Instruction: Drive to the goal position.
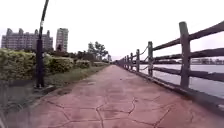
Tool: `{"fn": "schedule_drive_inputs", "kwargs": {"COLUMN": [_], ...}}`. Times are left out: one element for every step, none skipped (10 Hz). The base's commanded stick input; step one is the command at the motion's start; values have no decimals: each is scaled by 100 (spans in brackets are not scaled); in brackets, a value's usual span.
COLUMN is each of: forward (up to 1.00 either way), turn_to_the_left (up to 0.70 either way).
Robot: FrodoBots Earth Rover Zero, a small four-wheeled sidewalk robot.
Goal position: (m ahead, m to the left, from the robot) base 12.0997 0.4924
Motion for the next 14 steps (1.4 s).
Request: {"fn": "schedule_drive_inputs", "kwargs": {"forward": [100,100,100,100,100,100,100,100,100,100,100,100,100,100], "turn_to_the_left": [0,0,0,0,0,0,0,0,0,0,0,0,27,18]}}
